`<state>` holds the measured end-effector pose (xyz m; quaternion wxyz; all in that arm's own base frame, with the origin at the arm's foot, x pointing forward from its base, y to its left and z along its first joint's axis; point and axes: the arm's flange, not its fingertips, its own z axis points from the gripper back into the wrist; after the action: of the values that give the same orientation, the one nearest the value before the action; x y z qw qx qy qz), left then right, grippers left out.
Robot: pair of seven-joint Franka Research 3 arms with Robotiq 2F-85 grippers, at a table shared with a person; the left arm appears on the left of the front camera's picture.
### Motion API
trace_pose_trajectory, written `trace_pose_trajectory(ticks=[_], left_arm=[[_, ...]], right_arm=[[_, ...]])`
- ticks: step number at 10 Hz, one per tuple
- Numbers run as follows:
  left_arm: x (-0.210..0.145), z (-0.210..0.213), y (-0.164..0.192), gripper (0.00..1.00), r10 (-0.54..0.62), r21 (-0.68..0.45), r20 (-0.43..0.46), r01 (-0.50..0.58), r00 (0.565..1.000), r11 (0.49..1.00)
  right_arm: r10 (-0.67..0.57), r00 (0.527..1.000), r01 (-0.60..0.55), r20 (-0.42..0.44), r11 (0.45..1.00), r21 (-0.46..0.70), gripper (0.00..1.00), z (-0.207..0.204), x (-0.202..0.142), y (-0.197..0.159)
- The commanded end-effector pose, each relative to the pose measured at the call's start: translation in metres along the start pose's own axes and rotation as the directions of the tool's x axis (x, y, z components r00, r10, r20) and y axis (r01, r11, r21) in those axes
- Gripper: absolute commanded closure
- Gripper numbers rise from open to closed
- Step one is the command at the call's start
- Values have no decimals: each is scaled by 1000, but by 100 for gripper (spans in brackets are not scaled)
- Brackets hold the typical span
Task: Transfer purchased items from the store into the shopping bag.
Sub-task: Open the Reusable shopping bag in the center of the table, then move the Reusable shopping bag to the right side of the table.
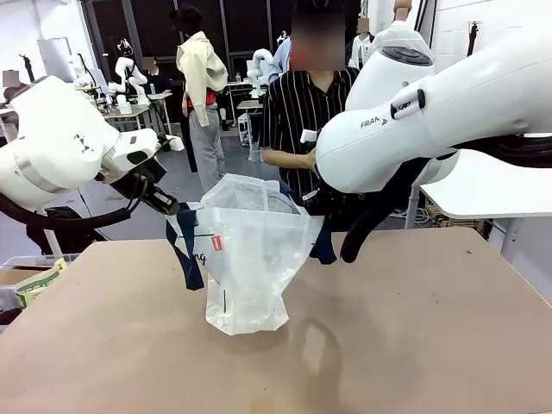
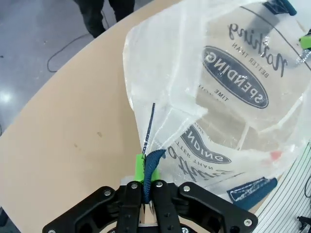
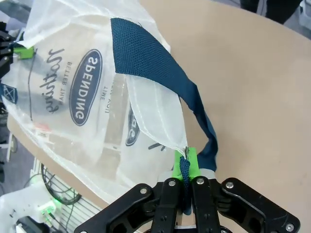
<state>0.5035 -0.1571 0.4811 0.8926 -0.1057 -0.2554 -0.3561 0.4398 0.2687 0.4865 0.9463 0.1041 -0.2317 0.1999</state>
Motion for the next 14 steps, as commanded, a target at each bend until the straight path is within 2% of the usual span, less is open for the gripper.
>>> trace_pose_trajectory(ticks=[1, 5, 6, 14], left_arm=[[10, -11, 3, 100, -46, -31, -19, 45, 999, 999], [14, -23, 0, 100, -25, -64, 24, 27, 999, 998], [14, -22, -8, 100, -24, -37, -15, 23, 1000, 999], [14, -22, -8, 100, -24, -37, -15, 23, 1000, 999]], right_arm=[[20, 999, -20, -33, 1000, -7, 100, -8, 11, 6], [37, 997, -38, -64, 999, -17, 100, -33, 25, 10], [34, 999, -33, -39, 999, 13, 100, -21, 12, 13], [34, 999, -33, -39, 999, 13, 100, -21, 12, 13]])
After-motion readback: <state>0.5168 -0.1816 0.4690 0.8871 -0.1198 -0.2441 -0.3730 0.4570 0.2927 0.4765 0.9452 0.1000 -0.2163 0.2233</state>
